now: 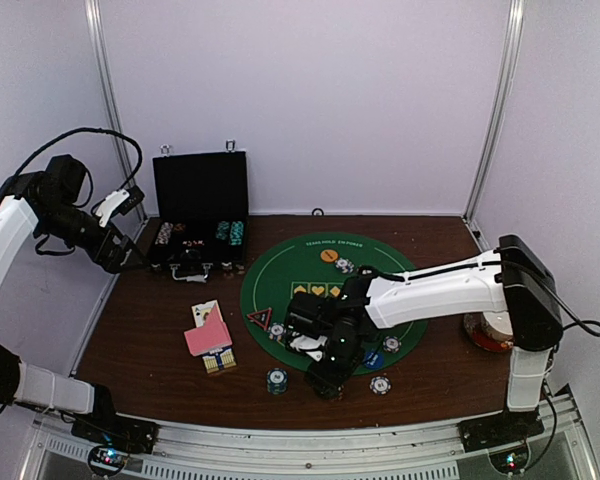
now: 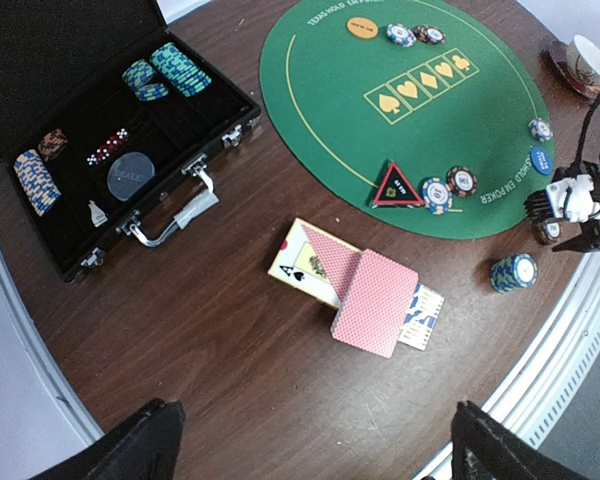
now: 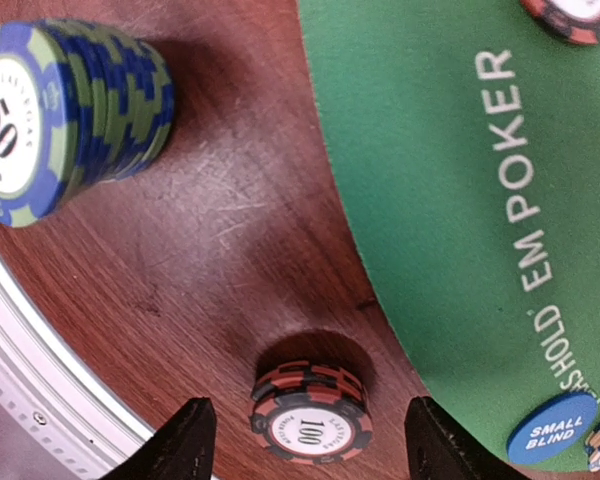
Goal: Distribute texas hold em gaming equipment
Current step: Pick up the poker chip from the pile of poker chips, then place the poker chips pile in the small blind area, then pick up the pile of poker chips from the pile of poker chips, then place the poker chips pile in the big blind area, then pick up the pile of poker chips from the pile of poker chips.
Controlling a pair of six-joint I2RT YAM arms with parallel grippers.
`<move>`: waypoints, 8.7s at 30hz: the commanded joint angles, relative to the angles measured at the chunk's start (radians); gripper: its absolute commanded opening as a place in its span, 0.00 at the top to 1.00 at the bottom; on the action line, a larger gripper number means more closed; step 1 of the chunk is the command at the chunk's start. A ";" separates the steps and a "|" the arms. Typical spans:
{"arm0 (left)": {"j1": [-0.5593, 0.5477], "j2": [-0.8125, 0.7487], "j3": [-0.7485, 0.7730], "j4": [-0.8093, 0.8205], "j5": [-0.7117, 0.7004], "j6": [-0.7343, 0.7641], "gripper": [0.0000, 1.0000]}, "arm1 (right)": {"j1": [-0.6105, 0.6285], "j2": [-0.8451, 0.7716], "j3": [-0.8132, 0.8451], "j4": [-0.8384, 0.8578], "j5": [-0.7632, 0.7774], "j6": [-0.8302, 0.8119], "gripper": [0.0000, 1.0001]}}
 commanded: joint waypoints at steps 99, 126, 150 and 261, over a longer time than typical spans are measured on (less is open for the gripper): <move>0.006 -0.005 0.002 0.007 0.027 0.019 0.02 | 0.012 0.142 0.539 -0.201 0.081 -0.080 0.16; 0.006 -0.031 0.003 0.000 0.017 0.016 0.02 | 0.051 0.353 0.618 -0.234 -0.037 -0.172 0.29; 0.006 -0.036 0.007 -0.004 0.011 0.019 0.03 | 0.052 0.362 0.626 -0.232 -0.046 -0.177 0.54; 0.006 -0.030 0.000 -0.013 -0.003 0.018 0.02 | 0.065 0.381 0.610 -0.183 -0.002 -0.197 0.41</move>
